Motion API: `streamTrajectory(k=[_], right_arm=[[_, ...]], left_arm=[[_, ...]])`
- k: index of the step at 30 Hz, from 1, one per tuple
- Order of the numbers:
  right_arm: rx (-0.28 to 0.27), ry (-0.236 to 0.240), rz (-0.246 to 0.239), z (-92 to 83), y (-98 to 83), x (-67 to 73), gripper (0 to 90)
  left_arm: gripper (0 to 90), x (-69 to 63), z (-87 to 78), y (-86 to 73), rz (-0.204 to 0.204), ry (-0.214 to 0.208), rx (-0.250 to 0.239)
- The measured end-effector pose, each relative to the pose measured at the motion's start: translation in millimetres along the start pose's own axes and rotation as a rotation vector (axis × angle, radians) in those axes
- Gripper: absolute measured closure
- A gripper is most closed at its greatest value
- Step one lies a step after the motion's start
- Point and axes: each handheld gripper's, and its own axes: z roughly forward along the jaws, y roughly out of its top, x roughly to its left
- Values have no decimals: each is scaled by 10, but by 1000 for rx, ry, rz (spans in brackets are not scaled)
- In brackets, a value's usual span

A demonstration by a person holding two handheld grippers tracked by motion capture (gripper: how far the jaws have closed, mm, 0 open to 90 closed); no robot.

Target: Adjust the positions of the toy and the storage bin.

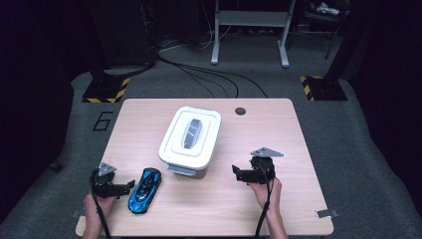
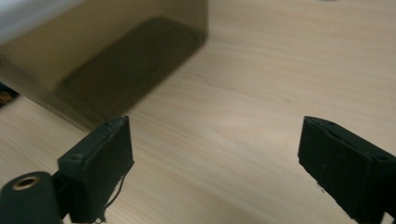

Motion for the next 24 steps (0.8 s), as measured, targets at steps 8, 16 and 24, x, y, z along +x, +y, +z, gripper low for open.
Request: streamTrajectory(k=[8,16,24], right_arm=[[55,-87,44,103,-473,-270,25],[80,-141,34,167,-614,-393,0],[113,-192,-18,233,-598,-342,0]], left_arm=[[5,14,27,31,-18,16,1],[27,54,2,37,-55,19,-6],[18,115,-169,187,-78,-6,-45]])
